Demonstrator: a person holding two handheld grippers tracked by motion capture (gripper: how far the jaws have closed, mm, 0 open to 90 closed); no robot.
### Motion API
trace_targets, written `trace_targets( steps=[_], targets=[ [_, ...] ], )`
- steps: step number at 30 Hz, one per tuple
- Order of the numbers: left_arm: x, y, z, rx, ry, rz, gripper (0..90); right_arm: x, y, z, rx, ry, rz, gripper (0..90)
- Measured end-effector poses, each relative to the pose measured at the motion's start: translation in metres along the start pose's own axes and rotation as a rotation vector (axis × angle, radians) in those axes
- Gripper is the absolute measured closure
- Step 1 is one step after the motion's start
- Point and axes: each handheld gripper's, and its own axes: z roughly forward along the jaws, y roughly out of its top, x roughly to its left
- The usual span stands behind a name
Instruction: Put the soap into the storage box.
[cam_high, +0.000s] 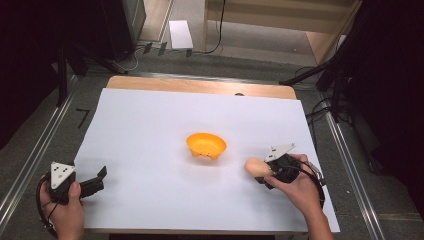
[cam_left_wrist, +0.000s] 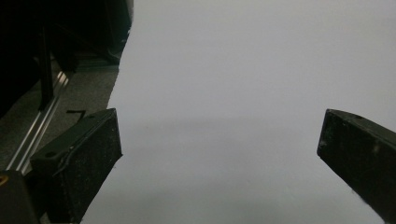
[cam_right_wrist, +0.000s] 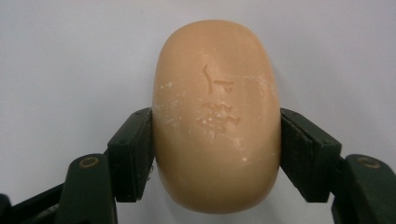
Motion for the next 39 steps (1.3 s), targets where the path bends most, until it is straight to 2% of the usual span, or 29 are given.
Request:
trace_targets(
  steps=[2, 6, 7, 18, 27, 39],
  targets=[
    [0.000, 0.000, 0.000, 0.000, 0.000, 0.000, 0.1, -0.001, 0.005, -0.003, -0.009, -0.002, -0.017, 33.9],
    [0.000, 0.000, 0.000, -0.001, 0.000, -0.001, 0.2, -0.002, 0.016, -0.010, -0.032, 0.006, -0.020, 33.9],
    [0.000, 0.000, 0.000, -0.001, -0.001, -0.002, 0.2, -0.003, 0.020, -0.011, -0.038, 0.001, -0.037, 33.9],
    [0.000, 0.000, 0.000, -0.001, -0.001, -0.002, 0.2, -0.005, 0.056, -0.021, -0.056, 0.004, -0.102, 33.9],
    [0.000, 0.000, 0.000, 0.000, -0.003, -0.002, 0.1, -0.003, 0.083, -0.018, -0.060, 0.014, -0.159, 33.9],
    [0.000, 0.000, 0.000, 0.001, -0.004, -0.002, 0.1, 0.003, 0.111, -0.011, -0.056, 0.031, -0.197, 33.9]
  ],
)
